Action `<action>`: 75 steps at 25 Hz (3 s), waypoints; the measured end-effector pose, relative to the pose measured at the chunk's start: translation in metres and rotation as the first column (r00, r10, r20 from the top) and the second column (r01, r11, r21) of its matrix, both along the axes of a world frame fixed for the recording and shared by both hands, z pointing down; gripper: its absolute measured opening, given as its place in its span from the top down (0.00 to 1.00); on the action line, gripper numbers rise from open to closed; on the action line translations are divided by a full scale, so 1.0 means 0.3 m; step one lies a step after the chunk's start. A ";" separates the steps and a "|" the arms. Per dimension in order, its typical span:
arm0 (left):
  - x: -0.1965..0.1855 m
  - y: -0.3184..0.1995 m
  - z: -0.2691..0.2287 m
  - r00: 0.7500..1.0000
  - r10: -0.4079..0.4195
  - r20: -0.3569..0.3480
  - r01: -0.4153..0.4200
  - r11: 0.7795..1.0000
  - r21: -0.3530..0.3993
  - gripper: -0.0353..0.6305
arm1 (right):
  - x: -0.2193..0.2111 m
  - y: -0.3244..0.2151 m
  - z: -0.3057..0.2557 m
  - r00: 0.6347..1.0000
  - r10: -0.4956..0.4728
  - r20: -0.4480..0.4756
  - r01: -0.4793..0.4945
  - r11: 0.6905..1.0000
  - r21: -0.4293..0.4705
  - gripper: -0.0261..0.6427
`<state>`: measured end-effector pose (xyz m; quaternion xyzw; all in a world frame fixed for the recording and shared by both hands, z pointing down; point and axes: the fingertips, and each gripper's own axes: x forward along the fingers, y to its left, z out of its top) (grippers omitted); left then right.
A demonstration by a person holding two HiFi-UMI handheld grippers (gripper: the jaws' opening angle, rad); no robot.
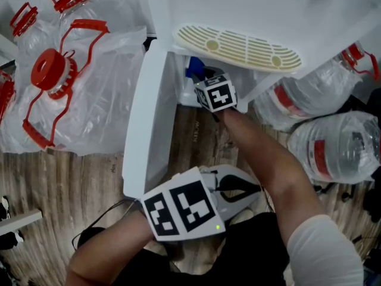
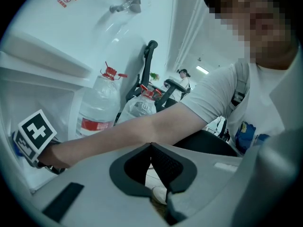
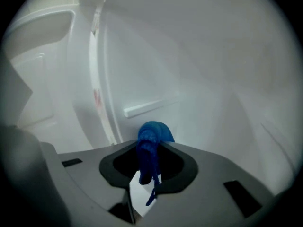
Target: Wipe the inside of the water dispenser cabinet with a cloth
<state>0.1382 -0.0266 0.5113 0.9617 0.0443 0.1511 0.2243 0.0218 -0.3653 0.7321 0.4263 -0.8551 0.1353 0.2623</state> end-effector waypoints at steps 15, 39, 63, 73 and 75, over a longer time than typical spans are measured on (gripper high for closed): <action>0.008 0.007 -0.027 1.000 0.008 -0.010 -0.008 1.000 0.015 0.94 | 0.080 -0.025 -0.246 0.997 0.067 0.038 -0.071 0.987 0.146 0.84; 0.003 0.023 -0.040 1.000 0.013 -0.017 -0.013 1.000 0.020 0.94 | 0.045 0.079 -0.373 0.999 -0.001 -0.037 0.010 0.967 0.254 0.83; -0.014 0.030 -0.072 0.998 0.035 -0.060 -0.034 0.999 0.017 0.94 | -0.053 0.220 -0.484 0.991 -0.127 0.049 0.105 0.942 0.319 0.84; -0.027 0.034 -0.093 0.996 0.041 -0.076 -0.039 0.999 0.024 0.94 | 0.042 0.260 -0.513 0.989 -0.012 0.145 -0.029 0.959 0.281 0.84; -0.031 0.036 -0.099 0.996 0.042 -0.081 -0.040 0.999 0.025 0.94 | 0.092 0.234 -0.509 0.986 0.059 0.157 -0.101 0.958 0.270 0.84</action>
